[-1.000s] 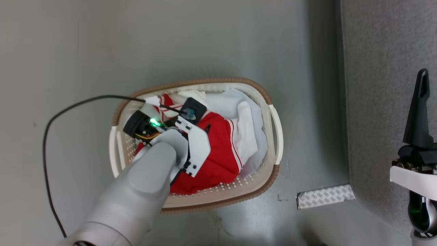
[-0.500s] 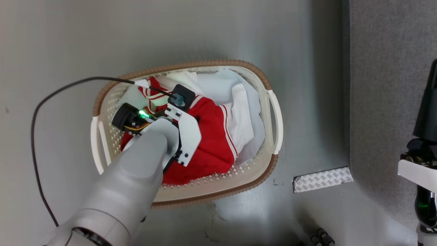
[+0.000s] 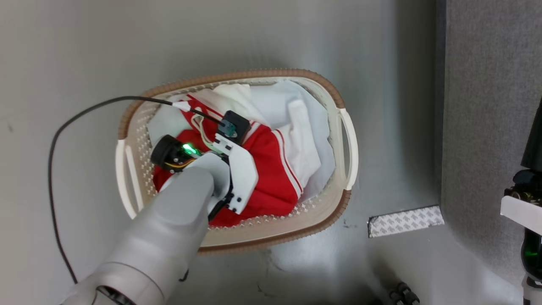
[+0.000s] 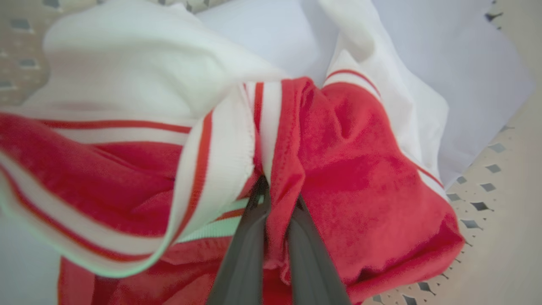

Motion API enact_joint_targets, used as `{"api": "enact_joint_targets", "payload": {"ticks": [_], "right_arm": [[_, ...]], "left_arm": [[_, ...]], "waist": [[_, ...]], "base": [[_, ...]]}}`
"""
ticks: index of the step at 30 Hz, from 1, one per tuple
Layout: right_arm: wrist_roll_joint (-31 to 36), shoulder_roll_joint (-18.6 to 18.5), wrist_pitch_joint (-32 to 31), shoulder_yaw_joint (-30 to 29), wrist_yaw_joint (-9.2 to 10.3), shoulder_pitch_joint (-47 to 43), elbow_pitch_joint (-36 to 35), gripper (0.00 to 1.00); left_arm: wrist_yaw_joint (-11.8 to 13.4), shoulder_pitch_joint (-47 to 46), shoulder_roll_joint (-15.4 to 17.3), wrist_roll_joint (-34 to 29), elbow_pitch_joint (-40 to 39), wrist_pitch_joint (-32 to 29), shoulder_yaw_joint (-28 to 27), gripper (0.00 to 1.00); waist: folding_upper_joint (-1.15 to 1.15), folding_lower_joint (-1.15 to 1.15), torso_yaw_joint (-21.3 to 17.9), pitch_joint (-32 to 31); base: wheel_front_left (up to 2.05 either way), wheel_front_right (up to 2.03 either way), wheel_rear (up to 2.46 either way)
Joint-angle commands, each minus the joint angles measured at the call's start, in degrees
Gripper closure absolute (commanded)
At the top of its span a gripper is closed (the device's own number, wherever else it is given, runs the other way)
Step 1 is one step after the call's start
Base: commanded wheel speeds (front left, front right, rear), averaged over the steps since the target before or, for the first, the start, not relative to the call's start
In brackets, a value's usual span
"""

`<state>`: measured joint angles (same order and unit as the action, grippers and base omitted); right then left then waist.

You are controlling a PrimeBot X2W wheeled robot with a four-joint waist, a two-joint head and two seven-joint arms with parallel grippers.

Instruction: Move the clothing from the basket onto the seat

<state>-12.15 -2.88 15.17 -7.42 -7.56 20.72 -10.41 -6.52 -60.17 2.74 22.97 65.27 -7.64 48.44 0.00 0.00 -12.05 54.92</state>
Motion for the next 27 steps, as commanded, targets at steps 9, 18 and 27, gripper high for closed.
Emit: {"api": "enact_joint_targets", "payload": {"ticks": [9,18,27], "right_arm": [[1.0,-0.1,0.0,-2.1,0.15,-2.0,2.5,0.00],[1.2,-1.8,0.0,-4.1,0.15,-9.2,6.7,0.00],[2.1,-2.1,0.0,-4.7,0.15,-19.4,9.8,0.00]], "left_arm": [[-0.7,4.7,0.3,5.7,-6.9,4.9,3.7,1.00],[-0.6,13.3,0.2,11.1,-13.4,11.6,4.7,1.00],[4.5,24.6,5.6,14.7,-23.7,18.1,0.9,1.00]], "waist": [[0.00,0.00,4.8,-10.8],[0.00,0.00,10.3,-28.2],[0.00,0.00,14.5,-46.0]], "base": [[0.00,0.00,0.00],[0.00,0.00,0.00],[0.00,0.00,0.00]]}}
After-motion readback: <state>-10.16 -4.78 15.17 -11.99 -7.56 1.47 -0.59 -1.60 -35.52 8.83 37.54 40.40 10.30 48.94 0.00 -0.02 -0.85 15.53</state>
